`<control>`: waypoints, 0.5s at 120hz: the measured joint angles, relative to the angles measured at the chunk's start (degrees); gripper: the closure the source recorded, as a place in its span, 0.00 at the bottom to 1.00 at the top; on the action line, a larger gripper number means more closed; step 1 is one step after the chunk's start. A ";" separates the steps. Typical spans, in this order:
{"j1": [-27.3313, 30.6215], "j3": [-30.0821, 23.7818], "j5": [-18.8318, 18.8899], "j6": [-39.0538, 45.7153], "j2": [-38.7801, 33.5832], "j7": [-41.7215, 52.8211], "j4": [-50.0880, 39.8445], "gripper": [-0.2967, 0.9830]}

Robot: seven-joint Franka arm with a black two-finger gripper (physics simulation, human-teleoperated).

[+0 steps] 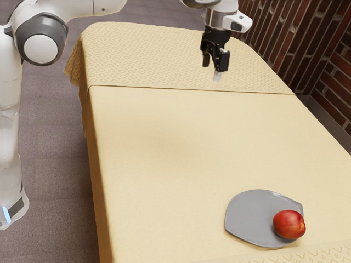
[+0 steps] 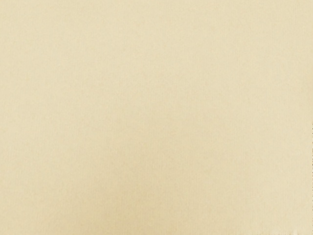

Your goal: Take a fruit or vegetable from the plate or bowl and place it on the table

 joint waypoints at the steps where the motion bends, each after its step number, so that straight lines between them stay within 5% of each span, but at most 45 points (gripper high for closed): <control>1: -0.01 0.00 -0.01 -0.01 0.00 0.01 0.00 0.23; 33: 0.28 -0.09 -0.09 -0.07 0.06 0.57 1.95 0.23; 60: -2.78 -7.72 1.46 0.90 5.49 2.20 3.99 0.23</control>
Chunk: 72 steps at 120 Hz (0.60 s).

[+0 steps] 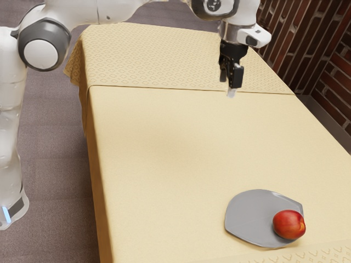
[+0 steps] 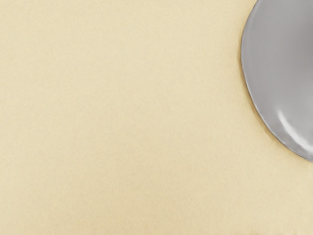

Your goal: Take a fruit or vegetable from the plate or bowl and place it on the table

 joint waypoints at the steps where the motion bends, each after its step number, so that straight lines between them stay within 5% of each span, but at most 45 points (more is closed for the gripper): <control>1: 0.00 -0.06 0.10 0.09 0.28 0.14 0.00 0.23; 18: -3.19 -0.81 0.93 3.88 4.12 2.88 0.03 0.23; 54: -3.15 -1.04 0.93 28.19 15.34 6.86 4.30 0.23; 72: -3.54 -5.74 -2.52 39.23 19.38 8.08 4.48 0.23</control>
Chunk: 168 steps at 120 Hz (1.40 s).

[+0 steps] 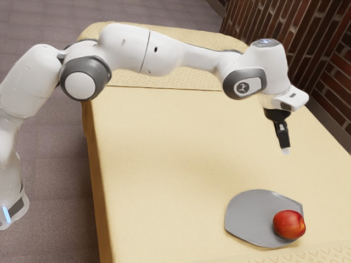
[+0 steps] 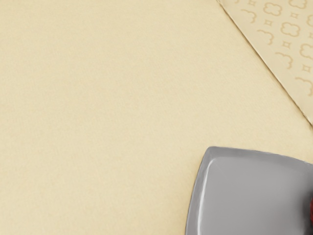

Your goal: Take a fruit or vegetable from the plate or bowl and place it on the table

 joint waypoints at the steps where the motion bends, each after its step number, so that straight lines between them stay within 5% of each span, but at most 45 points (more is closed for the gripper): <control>1: -0.02 -0.36 -0.14 0.49 0.18 0.06 0.01 0.23; 46: -2.41 -6.98 -1.77 12.07 6.26 2.20 -0.11 0.23; 168: -4.53 -7.71 -3.39 12.65 8.73 4.31 -6.13 0.23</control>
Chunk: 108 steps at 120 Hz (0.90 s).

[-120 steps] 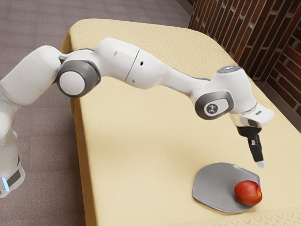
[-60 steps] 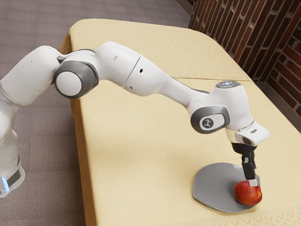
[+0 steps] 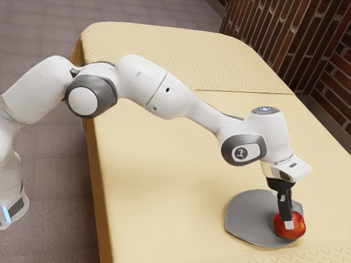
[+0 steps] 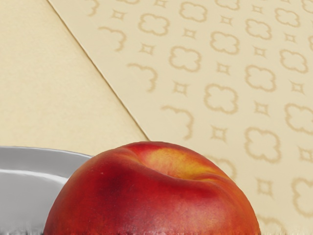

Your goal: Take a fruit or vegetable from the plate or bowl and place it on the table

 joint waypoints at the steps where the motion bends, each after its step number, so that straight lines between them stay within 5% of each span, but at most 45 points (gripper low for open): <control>1: 0.00 -0.04 0.00 0.01 0.15 0.01 0.06 0.23; 16: -0.08 -0.51 0.02 0.18 1.65 0.11 0.86 0.24; 38: 0.07 -0.56 0.50 0.47 2.00 -0.34 0.94 0.39; 74: 1.14 1.50 1.45 0.78 -3.55 -1.31 0.95 0.40; 108: 19.38 2.72 1.62 0.86 -4.58 0.29 2.21 0.39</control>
